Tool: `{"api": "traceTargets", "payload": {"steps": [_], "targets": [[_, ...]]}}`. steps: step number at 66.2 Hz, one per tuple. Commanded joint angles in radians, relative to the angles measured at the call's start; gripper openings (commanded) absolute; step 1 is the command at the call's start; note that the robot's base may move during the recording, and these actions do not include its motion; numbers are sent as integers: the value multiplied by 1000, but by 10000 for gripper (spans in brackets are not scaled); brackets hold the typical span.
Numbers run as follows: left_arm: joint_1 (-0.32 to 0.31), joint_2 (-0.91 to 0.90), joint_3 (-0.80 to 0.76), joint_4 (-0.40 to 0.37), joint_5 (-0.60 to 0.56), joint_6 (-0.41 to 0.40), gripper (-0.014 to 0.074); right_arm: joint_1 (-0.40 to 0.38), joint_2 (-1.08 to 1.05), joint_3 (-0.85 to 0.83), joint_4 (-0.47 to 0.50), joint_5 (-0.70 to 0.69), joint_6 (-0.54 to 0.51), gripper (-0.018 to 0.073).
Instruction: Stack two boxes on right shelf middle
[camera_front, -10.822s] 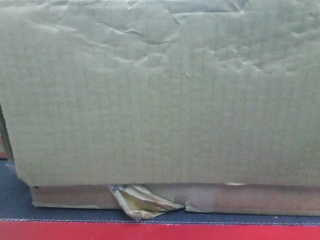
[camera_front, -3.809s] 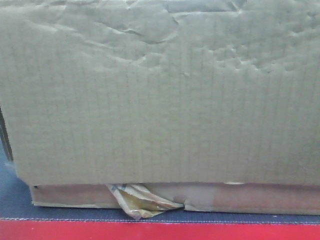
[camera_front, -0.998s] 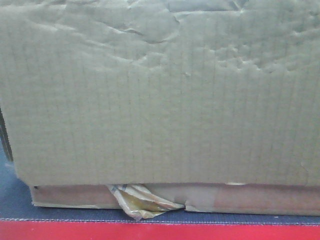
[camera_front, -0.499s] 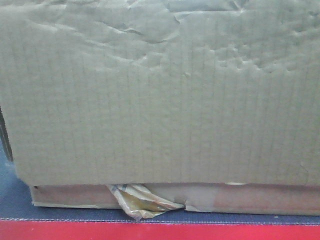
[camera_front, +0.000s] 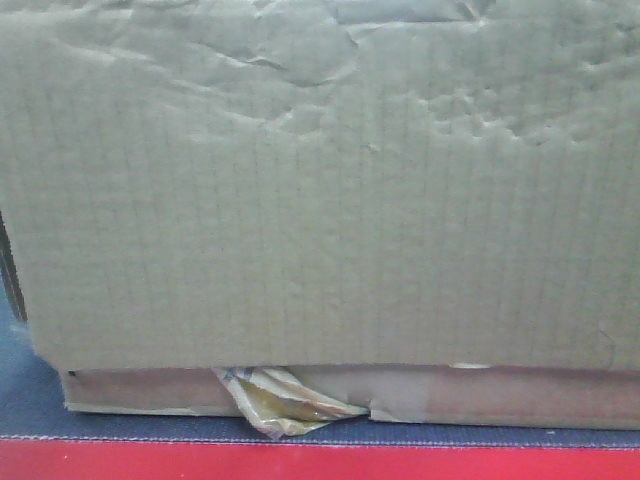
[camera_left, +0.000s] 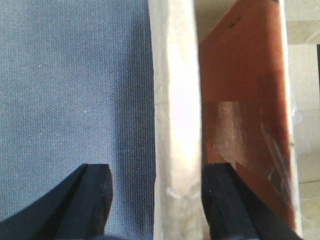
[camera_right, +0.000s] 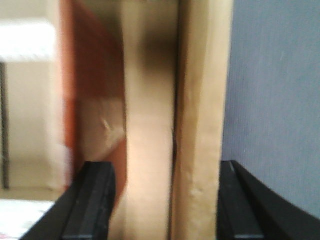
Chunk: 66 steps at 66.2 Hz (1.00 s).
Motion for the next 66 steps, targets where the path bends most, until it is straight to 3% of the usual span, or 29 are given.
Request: {"api": "traceTargets", "payload": {"steps": [1, 66], "targets": [[-5, -9, 2, -4, -3, 1, 311, 0, -37, 25, 0, -1, -1, 295], [-5, -9, 2, -4, -3, 1, 311, 0, -120, 99, -27, -1, -1, 295]]}}
